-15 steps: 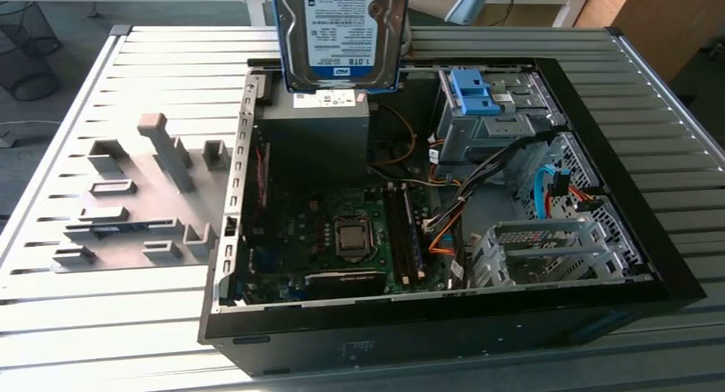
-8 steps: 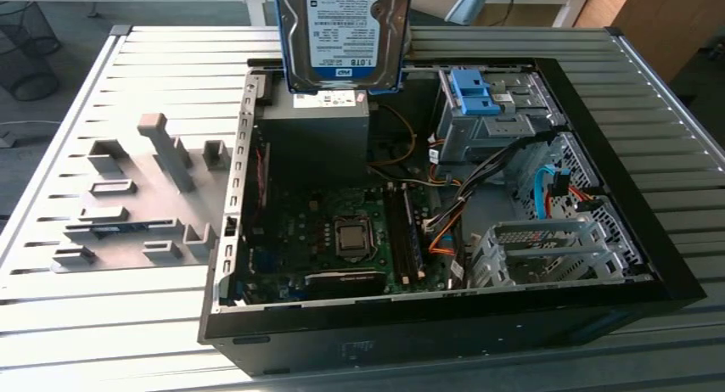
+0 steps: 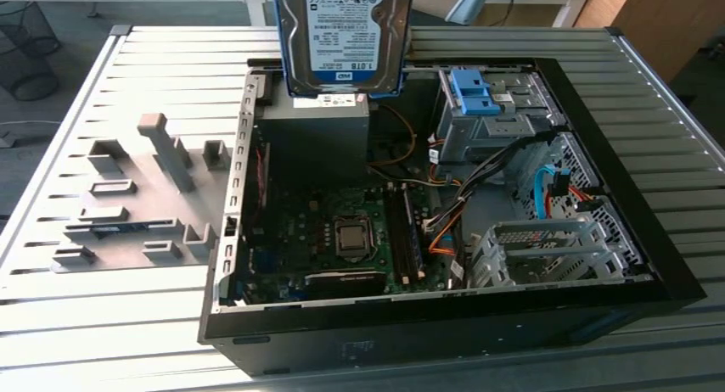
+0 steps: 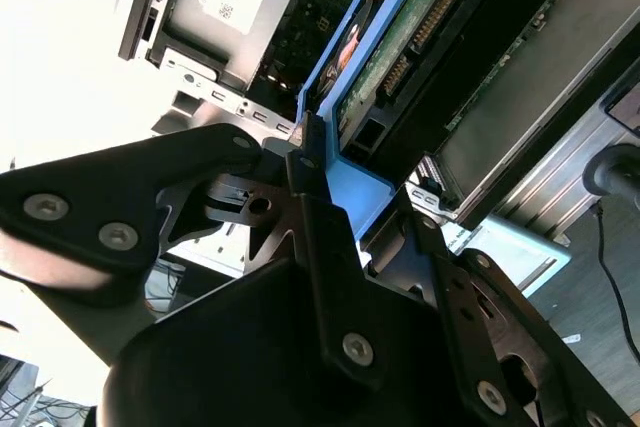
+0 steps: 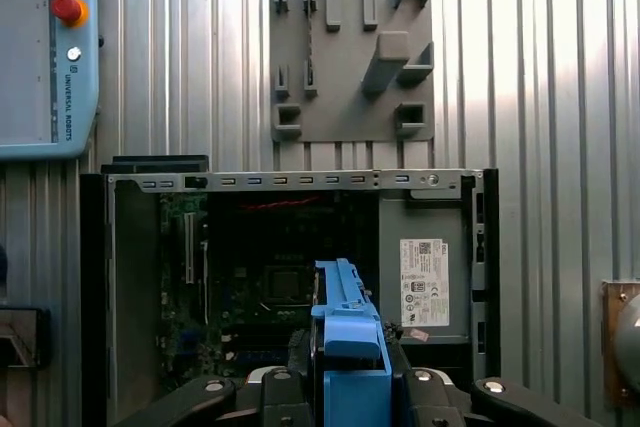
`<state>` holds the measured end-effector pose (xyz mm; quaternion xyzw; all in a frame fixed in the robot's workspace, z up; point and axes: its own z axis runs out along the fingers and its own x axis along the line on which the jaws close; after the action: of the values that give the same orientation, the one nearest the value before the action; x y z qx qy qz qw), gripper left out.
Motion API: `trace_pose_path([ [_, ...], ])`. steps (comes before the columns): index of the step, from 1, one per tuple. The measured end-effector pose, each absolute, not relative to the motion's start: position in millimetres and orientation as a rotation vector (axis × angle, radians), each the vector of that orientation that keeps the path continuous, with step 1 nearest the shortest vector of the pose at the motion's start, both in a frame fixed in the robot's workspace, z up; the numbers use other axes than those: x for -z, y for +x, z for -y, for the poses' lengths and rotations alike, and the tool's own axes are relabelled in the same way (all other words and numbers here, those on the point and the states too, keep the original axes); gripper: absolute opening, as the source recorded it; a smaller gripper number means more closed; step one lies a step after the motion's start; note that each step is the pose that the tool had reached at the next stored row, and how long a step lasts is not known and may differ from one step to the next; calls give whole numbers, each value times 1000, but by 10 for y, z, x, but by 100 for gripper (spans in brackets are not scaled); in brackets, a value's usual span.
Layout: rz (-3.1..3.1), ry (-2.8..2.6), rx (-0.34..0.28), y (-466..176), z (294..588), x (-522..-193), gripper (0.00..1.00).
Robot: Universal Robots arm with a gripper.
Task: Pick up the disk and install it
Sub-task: 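Insert the disk into the insertion slot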
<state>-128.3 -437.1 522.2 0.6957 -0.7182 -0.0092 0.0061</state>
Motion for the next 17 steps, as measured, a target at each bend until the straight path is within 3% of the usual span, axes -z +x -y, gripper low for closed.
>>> trace_pose_path([
  [9,2246,2176,26,-1282,4450,-5222,37],
  [17,2247,2176,26,-1282,4689,-5216,37],
])
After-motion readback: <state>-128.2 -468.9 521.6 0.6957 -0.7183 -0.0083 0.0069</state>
